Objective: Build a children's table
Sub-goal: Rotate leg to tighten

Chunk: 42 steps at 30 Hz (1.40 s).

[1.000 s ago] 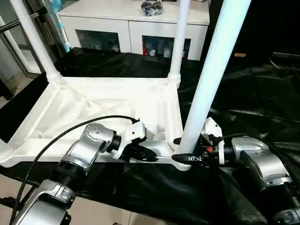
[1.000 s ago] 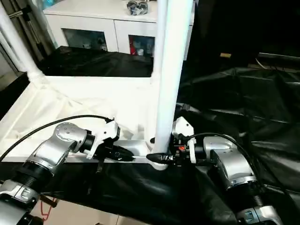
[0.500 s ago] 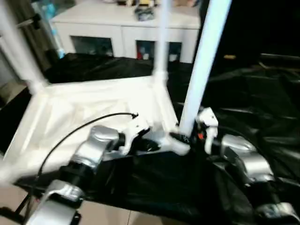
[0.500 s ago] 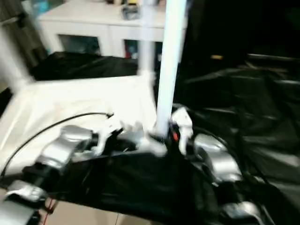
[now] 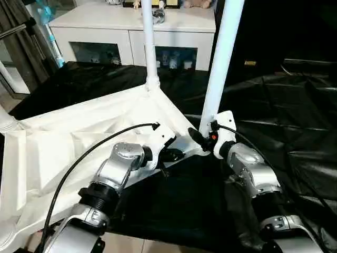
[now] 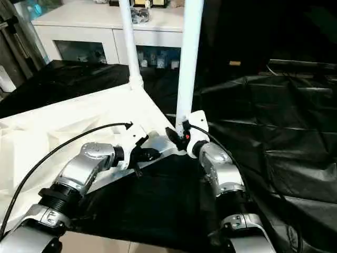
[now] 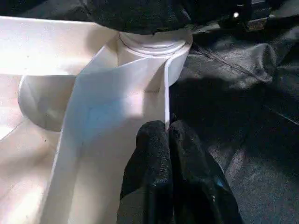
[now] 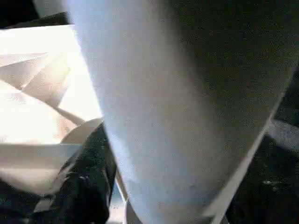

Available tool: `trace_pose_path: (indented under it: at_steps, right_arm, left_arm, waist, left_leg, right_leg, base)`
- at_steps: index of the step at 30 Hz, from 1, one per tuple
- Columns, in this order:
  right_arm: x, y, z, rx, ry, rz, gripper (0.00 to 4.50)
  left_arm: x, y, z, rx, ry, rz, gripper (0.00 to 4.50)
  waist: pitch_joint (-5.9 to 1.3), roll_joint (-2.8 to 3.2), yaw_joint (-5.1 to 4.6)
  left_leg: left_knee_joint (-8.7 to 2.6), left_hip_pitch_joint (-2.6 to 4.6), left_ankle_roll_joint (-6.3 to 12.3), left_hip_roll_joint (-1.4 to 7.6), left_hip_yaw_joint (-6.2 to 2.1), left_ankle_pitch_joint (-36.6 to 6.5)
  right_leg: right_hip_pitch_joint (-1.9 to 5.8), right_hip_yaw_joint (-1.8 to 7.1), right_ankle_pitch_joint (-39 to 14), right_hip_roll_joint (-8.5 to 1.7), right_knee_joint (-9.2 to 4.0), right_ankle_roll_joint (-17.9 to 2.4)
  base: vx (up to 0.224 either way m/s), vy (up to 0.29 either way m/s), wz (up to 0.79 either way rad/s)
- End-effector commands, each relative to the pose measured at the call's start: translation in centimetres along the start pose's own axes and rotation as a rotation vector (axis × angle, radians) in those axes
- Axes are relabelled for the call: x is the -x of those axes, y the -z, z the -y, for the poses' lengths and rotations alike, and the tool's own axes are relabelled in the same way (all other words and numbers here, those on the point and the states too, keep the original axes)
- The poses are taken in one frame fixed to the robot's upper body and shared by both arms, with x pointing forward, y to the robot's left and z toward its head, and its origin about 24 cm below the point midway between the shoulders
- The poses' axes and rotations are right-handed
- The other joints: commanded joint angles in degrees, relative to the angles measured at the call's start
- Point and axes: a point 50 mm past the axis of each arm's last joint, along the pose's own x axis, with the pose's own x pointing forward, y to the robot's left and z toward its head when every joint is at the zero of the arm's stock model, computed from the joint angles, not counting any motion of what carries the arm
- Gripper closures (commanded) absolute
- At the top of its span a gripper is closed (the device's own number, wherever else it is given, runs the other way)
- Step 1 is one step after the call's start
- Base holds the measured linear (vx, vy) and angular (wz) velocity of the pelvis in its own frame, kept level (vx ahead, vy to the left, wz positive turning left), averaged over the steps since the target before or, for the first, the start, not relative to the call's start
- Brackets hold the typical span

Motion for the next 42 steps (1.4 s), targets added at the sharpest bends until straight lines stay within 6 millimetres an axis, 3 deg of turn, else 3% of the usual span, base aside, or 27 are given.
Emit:
trace_pose_path:
  at_steps: [1, 2, 3, 4, 5, 7, 10, 11, 12, 13, 14, 16, 17, 19, 20, 23, 26, 27, 29, 34, 35, 37, 38, 42]
  right_arm:
    - [-0.8, 2.5, -4.1, -0.017, -0.256, -0.112, 1.48]
    - [-0.4, 2.5, -4.1, 0.003, -0.313, -0.112, 1.48]
    - [-0.4, 2.5, -4.1, 0.003, -0.313, -0.112, 1.48]
    - [0.7, 2.4, -4.1, 0.041, -0.432, -0.118, 1.48]
    - [1.3, 2.4, -4.0, 0.054, -0.487, -0.124, 1.48]
    - [1.7, 2.4, -4.0, 0.062, -0.525, -0.129, 1.48]
    - [3.8, 2.4, -3.4, 0.085, -0.681, -0.185, 1.48]
    - [4.0, 2.4, -3.3, 0.089, -0.695, -0.192, 1.48]
    - [4.3, 2.5, -3.1, 0.095, -0.714, -0.207, 1.48]
    - [4.4, 2.5, -3.1, 0.099, -0.727, -0.217, 1.48]
    - [4.8, 2.6, -3.0, 0.103, -0.759, -0.245, 1.60]
    - [5.2, 2.8, -2.8, 0.109, -0.792, -0.272, 1.69]
    - [5.6, 2.8, -2.7, 0.119, -0.820, -0.298, 1.79]
    - [5.7, 2.9, -2.7, 0.122, -0.826, -0.305, 1.85]
    - [5.8, 2.8, -2.6, 0.124, -0.834, -0.312, 2.01]
    - [5.9, 2.8, -2.7, 0.132, -0.871, -0.336, 2.22]
    - [6.1, 2.9, -2.7, 0.133, -0.885, -0.347, 2.33]
    - [6.1, 2.9, -2.7, 0.128, -0.885, -0.345, 2.33]
    - [5.8, 3.0, -3.2, 0.088, -0.860, -0.307, 2.34]
    - [4.6, 3.4, -3.7, 0.054, -0.741, -0.237, 2.39]
    - [3.9, 3.6, -3.7, 0.045, -0.663, -0.219, 2.40]
    - [3.3, 3.7, -3.7, 0.031, -0.594, -0.204, 2.43]
    - [2.7, 3.9, -3.6, 0.009, -0.517, -0.200, 2.45]
    - [1.0, 4.5, -3.5, -0.048, -0.310, -0.214, 2.47]
  left_arm:
    - [-0.6, -1.1, 0.8, -0.065, 0.061, 0.029, 4.50]
    - [-0.3, -1.0, 0.7, -0.074, 0.067, 0.029, 4.50]
    - [-0.3, -1.0, 0.7, -0.074, 0.067, 0.029, 4.50]
    - [0.4, -0.6, 0.3, -0.086, 0.087, 0.020, 4.50]
    - [0.8, -0.4, 0.2, -0.096, 0.104, 0.015, 4.50]
    - [1.0, -0.3, 0.2, -0.104, 0.116, 0.009, 4.50]
    - [2.3, 0.2, 0.2, -0.162, 0.224, -0.027, 4.50]
    - [2.5, 0.3, 0.2, -0.165, 0.238, -0.030, 4.50]
    - [2.7, 0.2, 0.2, -0.168, 0.260, -0.025, 4.50]
    - [2.8, 0.2, 0.3, -0.171, 0.275, -0.020, 4.50]
    - [2.9, 0.2, 0.4, -0.168, 0.295, -0.015, 4.50]
    - [3.0, 0.2, 0.5, -0.166, 0.317, -0.014, 4.50]
    - [3.0, 0.3, 0.6, -0.170, 0.337, -0.021, 4.50]
    - [3.0, 0.3, 0.6, -0.173, 0.342, -0.025, 4.50]
    - [3.1, 0.3, 0.5, -0.175, 0.343, -0.027, 4.50]
    - [3.2, 0.3, 0.2, -0.176, 0.335, -0.030, 4.50]
    - [3.2, 0.4, 0.1, -0.174, 0.335, -0.031, 4.50]
    - [3.2, 0.4, 0.2, -0.174, 0.336, -0.034, 4.50]
    - [2.9, 0.4, -0.1, -0.158, 0.277, -0.036, 4.50]
    - [2.0, 0.0, -0.6, -0.111, 0.150, -0.009, 4.50]
    - [1.5, -0.2, -0.6, -0.081, 0.108, 0.008, 4.50]
    - [1.0, -0.3, -0.4, -0.055, 0.086, 0.017, 4.50]
    - [0.4, -0.3, -0.3, -0.036, 0.060, 0.017, 4.50]
    - [-1.0, -0.8, 0.3, 0.000, 0.010, 0.027, 4.50]
  waist:
    - [-2.42, -0.40, 0.38]
    - [-2.40, -0.85, 0.50]
    - [-2.40, -0.85, 0.50]
    - [-2.37, 0.34, 0.56]
    - [-2.48, -0.18, 0.72]
    - [-2.50, -0.08, 0.88]
    - [-2.35, -0.54, 1.41]
    - [-2.35, -0.43, 1.56]
    - [-2.33, 0.27, 1.66]
    - [-2.37, -0.10, 1.79]
    - [-2.36, 0.24, 2.08]
    - [-2.46, 0.32, 2.34]
    - [-2.47, 0.02, 2.52]
    - [-2.46, 0.01, 2.72]
    - [-2.44, -0.41, 2.95]
    - [-2.42, 0.10, 3.11]
    - [-2.50, -0.09, 3.20]
    - [-2.52, -0.03, 3.23]
    - [-2.48, -1.04, 3.28]
    - [-2.09, -0.75, 3.18]
    - [-1.98, -0.35, 2.95]
    - [-1.67, -0.37, 2.62]
    - [-1.44, -0.50, 2.20]
    - [-1.40, -0.71, 1.16]
  left_leg:
    - [-4.26, -0.64, 2.29, 1.58, -0.45, -15.25]
    - [-4.14, -0.80, 3.00, 1.55, -0.33, -14.36]
    - [-4.14, -0.80, 3.00, 1.55, -0.33, -14.36]
    - [-4.15, -0.72, 3.36, 1.58, -0.34, -14.06]
    - [-3.95, -0.68, 3.98, 1.63, -0.25, -13.65]
    - [-3.91, -0.80, 4.78, 1.70, -0.22, -12.13]
    - [-4.04, -0.74, 5.30, 1.87, -0.29, -11.76]
    - [-4.03, -0.65, 5.18, 2.02, -0.12, -11.73]
    - [-4.07, -0.61, 4.86, 2.04, -0.17, -11.91]
    - [-4.02, -0.51, 4.50, 2.07, -0.07, -11.98]
    - [-4.05, -0.41, 4.24, 2.10, -0.01, -11.93]
    - [-3.95, -0.37, 4.20, 2.15, 0.01, -11.40]
    - [-3.87, -0.36, 4.41, 2.09, 0.06, -10.93]
    - [-3.85, -0.40, 4.63, 2.10, 0.09, -10.61]
    - [-3.79, -0.51, 4.64, 2.03, 0.10, -10.08]
    - [-3.82, -0.41, 4.25, 2.02, 0.05, -10.34]
    - [-3.80, -0.43, 3.97, 1.98, 0.05, -10.29]
    - [-3.81, -0.41, 3.97, 2.01, 0.02, -10.15]
    - [-3.79, -0.55, 4.39, 2.01, 0.08, -9.44]
    - [-4.05, -0.30, 3.39, 1.99, 0.08, -11.67]
    - [-4.23, -0.19, 2.42, 1.93, -0.03, -13.52]
    - [-4.43, 0.08, 1.04, 1.76, -0.19, -16.89]
    - [-4.67, 0.13, 0.40, 1.60, -0.56, -19.42]
    - [-4.67, 0.13, -0.15, 1.26, -0.97, -21.71]
  right_leg:
    - [2.13, 2.23, -15.43, -2.68, -4.81, -11.72]
    - [2.26, 2.21, -14.16, -2.63, -4.75, -12.09]
    - [2.26, 2.21, -14.16, -2.63, -4.75, -12.09]
    - [2.32, 2.14, -13.05, -2.64, -4.79, -12.65]
    - [2.50, 2.20, -11.08, -2.54, -4.56, -13.14]
    - [2.55, 2.24, -9.19, -2.69, -4.27, -14.14]
    - [2.66, 2.16, -10.84, -2.73, -4.26, -14.25]
    - [2.54, 2.21, -11.22, -2.69, -4.25, -14.20]
    - [2.46, 2.20, -11.33, -2.75, -4.16, -14.39]
    - [2.43, 2.19, -10.99, -2.68, -4.23, -14.55]
    - [2.47, 2.17, -10.01, -2.57, -4.17, -14.92]
    - [2.47, 2.19, -8.15, -2.62, -3.89, -15.66]
    - [2.59, 2.19, -7.69, -2.57, -3.84, -15.68]
    - [2.58, 2.24, -7.91, -2.68, -3.81, -15.64]
    - [2.62, 2.26, -8.94, -2.80, -3.82, -15.39]
    - [2.51, 2.24, -10.52, -2.81, -4.04, -14.75]
    - [2.61, 2.25, -10.44, -2.76, -4.00, -14.37]
    - [2.59, 2.25, -10.28, -2.77, -3.95, -14.40]
    - [2.63, 2.26, -10.85, -2.78, -3.93, -14.03]
    - [2.03, 2.40, -16.35, -2.91, -4.54, -12.73]
    - [1.93, 2.34, -19.17, -2.91, -4.93, -12.00]
    - [1.60, 2.30, -24.23, -2.88, -5.40, -10.47]
    - [1.64, 2.12, -29.50, -3.00, -5.90, -8.45]
    - [1.31, 1.80, -34.97, -3.03, -6.64, -5.64]
  base:
    - [0.000, 0.000, 0.00]
    - [0.000, 0.000, 0.00]
    - [0.000, 0.000, 0.00]
    - [0.000, 0.000, 0.00]
    - [0.000, 0.000, 0.00]
    - [0.000, 0.000, 0.00]
    - [0.000, 0.000, 0.00]
    - [0.000, 0.000, 0.00]
    - [0.000, 0.000, 0.00]
    - [0.000, 0.000, 0.00]
    - [0.000, 0.000, 0.00]
    - [0.000, 0.000, 0.00]
    - [0.000, 0.000, 0.00]
    - [0.000, 0.000, 0.00]
    - [0.000, 0.000, 0.00]
    - [0.000, 0.000, 0.00]
    - [0.000, 0.000, 0.00]
    - [0.000, 0.000, 0.00]
    - [0.000, 0.000, 0.00]
    - [0.000, 0.000, 0.00]
    - [0.000, 0.000, 0.00]
    - [0.000, 0.000, 0.00]
    - [0.000, 0.000, 0.00]
    - [0.000, 0.000, 0.00]
